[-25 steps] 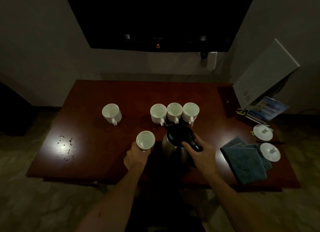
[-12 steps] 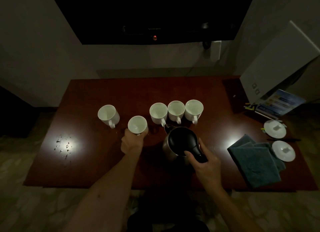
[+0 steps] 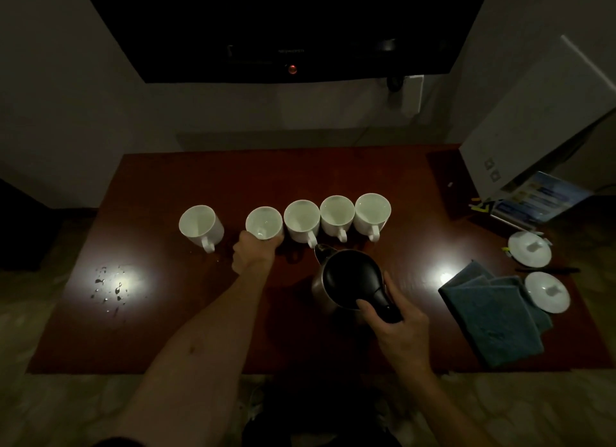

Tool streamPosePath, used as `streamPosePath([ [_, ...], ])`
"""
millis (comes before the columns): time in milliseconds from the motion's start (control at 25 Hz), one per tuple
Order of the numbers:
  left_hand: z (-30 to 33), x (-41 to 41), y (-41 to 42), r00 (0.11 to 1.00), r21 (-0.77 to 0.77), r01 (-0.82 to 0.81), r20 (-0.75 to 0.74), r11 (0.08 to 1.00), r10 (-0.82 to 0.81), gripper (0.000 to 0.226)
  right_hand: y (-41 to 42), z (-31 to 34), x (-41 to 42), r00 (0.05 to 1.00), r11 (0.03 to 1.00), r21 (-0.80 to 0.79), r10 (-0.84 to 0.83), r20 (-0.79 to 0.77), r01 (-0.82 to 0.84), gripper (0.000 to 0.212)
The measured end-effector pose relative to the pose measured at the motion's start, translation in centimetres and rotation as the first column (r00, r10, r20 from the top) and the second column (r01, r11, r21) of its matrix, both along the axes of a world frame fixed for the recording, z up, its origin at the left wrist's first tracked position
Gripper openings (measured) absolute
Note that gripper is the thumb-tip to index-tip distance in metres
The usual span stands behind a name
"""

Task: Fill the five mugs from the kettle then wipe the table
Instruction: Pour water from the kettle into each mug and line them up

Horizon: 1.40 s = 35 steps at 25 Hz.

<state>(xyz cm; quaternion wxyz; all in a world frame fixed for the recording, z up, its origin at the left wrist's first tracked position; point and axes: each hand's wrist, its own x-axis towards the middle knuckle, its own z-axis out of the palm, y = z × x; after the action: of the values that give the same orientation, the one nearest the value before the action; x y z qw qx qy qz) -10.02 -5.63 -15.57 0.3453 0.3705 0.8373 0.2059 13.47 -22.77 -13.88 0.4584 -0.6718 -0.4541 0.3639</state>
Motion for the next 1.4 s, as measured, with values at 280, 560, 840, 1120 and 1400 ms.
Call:
streamPosePath([
  [280,0.9,0.8,0.3,0.999,0.000,-0.009,-0.031,1.000,0.009,0.083,0.1,-0.3,0.0,1.000,1.000,-0.009,-0.001,0.020,0.002,0.071],
  [560,1.3,-0.7,-0.4,0.995,0.044,0.098,0.032,0.994,-0.100,0.094,0.1,-0.1,0.0,0.999,0.998,-0.047,-0.028,0.041,0.030,0.070],
  [840,4.2,-6.6,-0.2,0.988,0.268,-0.087,-0.101,0.959,0.118,0.089,0.0,0.3,-0.1,0.999,0.996,-0.081,-0.021,0.034,0.023,0.067],
  [1120,1.3,-10.9,0.4,0.975,0.085,-0.197,-0.084,0.977,0.204,0.098,0.2,0.5,-0.4,0.998,0.995,-0.098,-0.030,0.046,0.035,0.076],
  [1400,0.7,-11.6,2.2,0.984,0.060,-0.160,-0.072,0.985,0.164,0.095,0.1,0.8,-0.6,0.999,0.996,-0.075,-0.037,0.019,0.038,0.086],
])
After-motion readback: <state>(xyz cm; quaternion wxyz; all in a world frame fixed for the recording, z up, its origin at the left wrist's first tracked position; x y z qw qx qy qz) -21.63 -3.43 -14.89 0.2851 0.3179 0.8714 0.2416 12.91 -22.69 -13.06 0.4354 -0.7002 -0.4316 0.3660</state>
